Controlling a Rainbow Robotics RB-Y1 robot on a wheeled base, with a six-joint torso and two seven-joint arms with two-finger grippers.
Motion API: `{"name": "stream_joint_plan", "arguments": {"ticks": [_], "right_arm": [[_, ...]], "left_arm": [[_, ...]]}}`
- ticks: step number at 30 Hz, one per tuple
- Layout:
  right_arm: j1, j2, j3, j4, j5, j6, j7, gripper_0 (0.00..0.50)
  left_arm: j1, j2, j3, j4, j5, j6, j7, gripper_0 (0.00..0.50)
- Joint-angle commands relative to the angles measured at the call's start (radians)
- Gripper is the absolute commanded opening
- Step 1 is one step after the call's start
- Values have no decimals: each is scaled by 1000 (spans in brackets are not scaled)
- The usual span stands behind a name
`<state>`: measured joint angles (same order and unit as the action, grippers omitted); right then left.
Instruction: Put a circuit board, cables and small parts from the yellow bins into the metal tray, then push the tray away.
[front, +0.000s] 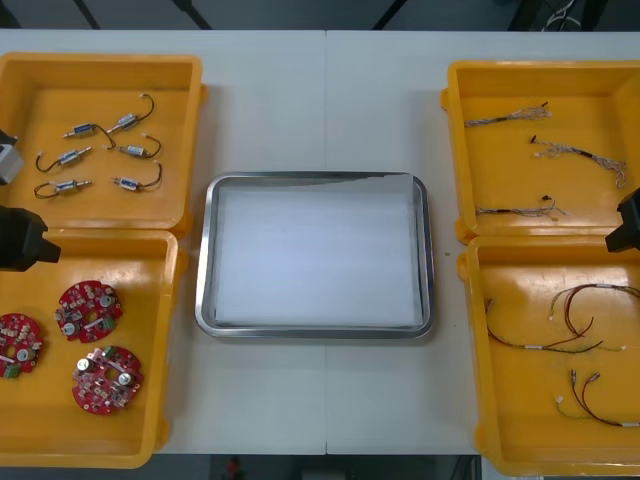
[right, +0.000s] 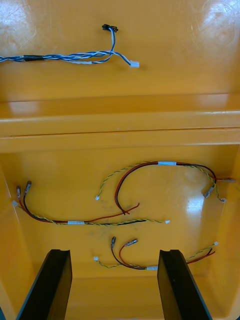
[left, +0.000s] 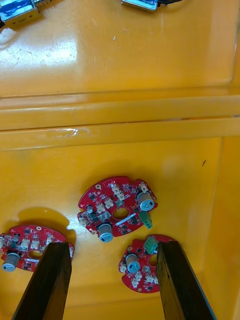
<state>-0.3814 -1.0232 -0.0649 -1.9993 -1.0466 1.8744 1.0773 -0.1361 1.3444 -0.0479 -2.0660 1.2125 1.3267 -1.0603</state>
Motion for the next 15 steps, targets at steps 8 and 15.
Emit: {"name": "stream_joint_plan", "arguments": {"ticks": [8, 15], "right_arm": [[7, -25, -30, -23, 8, 8, -48, 500], [7, -25, -30, -23, 8, 8, -48, 500]], "left_arm": [[16, 44, 2, -3, 5, 3, 74, 500], [16, 44, 2, -3, 5, 3, 74, 500]]}}
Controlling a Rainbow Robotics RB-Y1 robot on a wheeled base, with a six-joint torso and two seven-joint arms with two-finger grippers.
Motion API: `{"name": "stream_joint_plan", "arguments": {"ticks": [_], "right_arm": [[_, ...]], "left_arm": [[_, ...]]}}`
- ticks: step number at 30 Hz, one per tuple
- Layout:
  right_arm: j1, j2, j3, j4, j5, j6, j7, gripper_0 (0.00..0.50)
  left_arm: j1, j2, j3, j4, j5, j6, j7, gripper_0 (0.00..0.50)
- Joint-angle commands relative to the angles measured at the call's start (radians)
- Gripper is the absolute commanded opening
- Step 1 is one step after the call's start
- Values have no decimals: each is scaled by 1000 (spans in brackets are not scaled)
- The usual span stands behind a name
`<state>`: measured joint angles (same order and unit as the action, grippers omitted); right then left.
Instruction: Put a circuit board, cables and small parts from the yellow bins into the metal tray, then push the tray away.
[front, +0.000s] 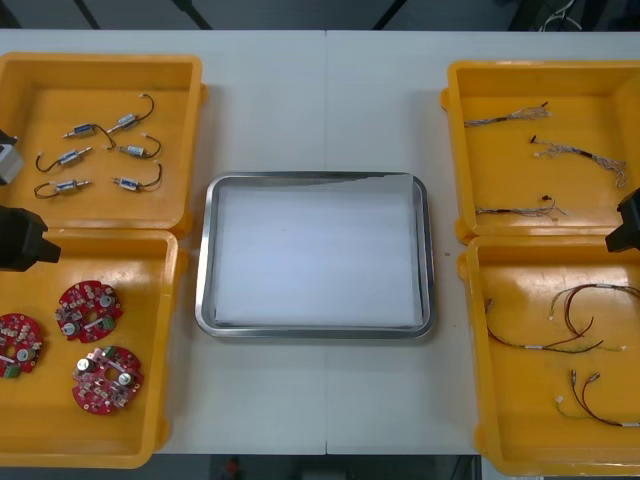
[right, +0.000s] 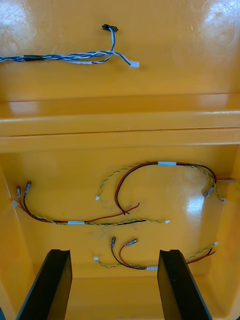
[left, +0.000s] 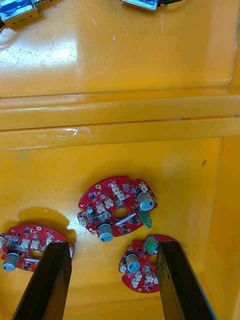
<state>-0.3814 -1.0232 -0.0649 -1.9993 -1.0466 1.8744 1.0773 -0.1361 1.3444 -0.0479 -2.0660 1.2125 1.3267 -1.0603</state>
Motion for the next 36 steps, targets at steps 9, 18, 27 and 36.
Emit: {"name": "stream_joint_plan", "arguments": {"ticks": [9, 18, 27, 36], "right_arm": [[7, -25, -30, -23, 8, 8, -48, 500], [7, -25, -30, -23, 8, 8, -48, 500], [7, -25, -30, -23, 8, 8, -48, 500], [7, -25, -30, -23, 8, 8, -48, 500]], "left_arm": [[16, 44, 2, -3, 5, 3, 74, 500], [16, 44, 2, -3, 5, 3, 74, 500], [16, 44, 2, -3, 5, 3, 74, 500], [16, 44, 2, -3, 5, 3, 74, 500]]}}
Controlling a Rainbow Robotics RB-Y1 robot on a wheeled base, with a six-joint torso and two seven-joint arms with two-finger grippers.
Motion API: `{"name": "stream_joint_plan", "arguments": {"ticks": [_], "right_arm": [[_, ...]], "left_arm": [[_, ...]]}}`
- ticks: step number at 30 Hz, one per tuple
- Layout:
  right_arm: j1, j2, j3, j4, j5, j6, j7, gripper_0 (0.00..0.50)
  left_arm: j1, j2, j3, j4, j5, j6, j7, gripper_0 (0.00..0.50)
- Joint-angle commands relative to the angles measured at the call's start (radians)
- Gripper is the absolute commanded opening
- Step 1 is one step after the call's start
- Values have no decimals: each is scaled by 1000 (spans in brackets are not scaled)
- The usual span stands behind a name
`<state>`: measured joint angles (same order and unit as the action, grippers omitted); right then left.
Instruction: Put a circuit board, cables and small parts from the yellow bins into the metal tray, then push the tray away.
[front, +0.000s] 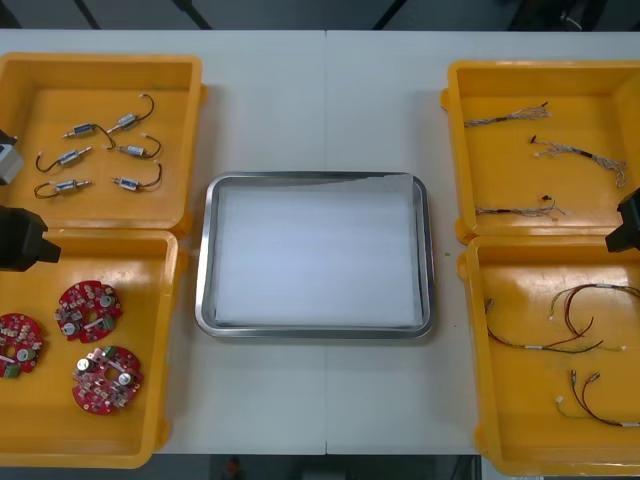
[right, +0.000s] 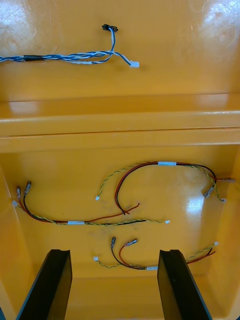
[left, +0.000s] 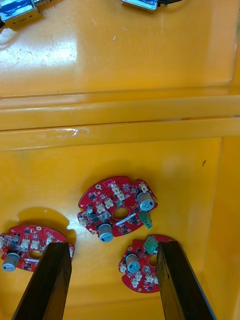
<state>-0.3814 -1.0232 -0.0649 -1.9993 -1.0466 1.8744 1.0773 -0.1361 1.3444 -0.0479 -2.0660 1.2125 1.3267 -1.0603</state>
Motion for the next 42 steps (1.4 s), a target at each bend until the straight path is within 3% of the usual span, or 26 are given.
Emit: {"name": "stream_joint_plan", "arguments": {"ticks": [1, 42], "right_arm": [[7, -25, -30, -23, 8, 8, -48, 500], [7, -25, -30, -23, 8, 8, -48, 500]], "left_arm": [[16, 44, 2, -3, 5, 3, 74, 500], [16, 44, 2, -3, 5, 3, 74, 500]]}}
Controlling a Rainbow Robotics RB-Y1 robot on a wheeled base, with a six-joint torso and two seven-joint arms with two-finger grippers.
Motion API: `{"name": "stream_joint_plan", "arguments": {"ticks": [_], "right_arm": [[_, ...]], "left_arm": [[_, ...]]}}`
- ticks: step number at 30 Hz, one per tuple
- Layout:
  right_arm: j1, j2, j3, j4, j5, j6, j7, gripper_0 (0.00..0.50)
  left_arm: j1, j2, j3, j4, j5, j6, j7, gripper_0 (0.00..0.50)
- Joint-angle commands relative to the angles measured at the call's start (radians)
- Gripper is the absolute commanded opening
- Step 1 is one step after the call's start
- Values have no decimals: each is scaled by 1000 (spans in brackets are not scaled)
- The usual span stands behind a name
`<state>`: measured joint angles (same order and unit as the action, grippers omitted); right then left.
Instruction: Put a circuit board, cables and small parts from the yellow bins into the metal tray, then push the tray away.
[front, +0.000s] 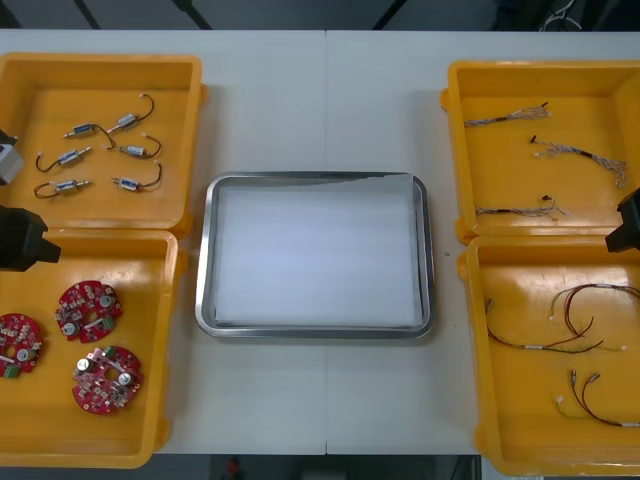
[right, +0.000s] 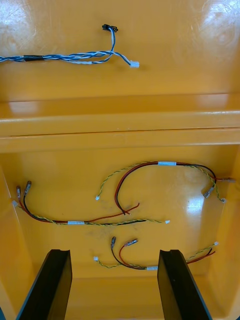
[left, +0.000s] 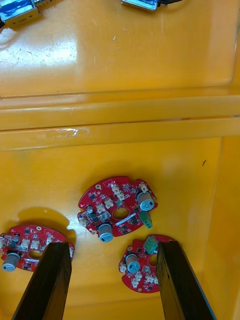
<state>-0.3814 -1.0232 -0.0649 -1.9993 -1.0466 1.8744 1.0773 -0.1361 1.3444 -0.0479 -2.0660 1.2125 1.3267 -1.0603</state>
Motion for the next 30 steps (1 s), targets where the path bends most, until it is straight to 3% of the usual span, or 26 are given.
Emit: {"name": "stream_joint_plan", "arguments": {"ticks": [1, 30], "right_arm": [[7, -25, -30, -23, 8, 8, -48, 500], [7, -25, -30, -23, 8, 8, -48, 500]], "left_arm": [[16, 44, 2, -3, 5, 3, 74, 500], [16, 44, 2, -3, 5, 3, 74, 500]]}}
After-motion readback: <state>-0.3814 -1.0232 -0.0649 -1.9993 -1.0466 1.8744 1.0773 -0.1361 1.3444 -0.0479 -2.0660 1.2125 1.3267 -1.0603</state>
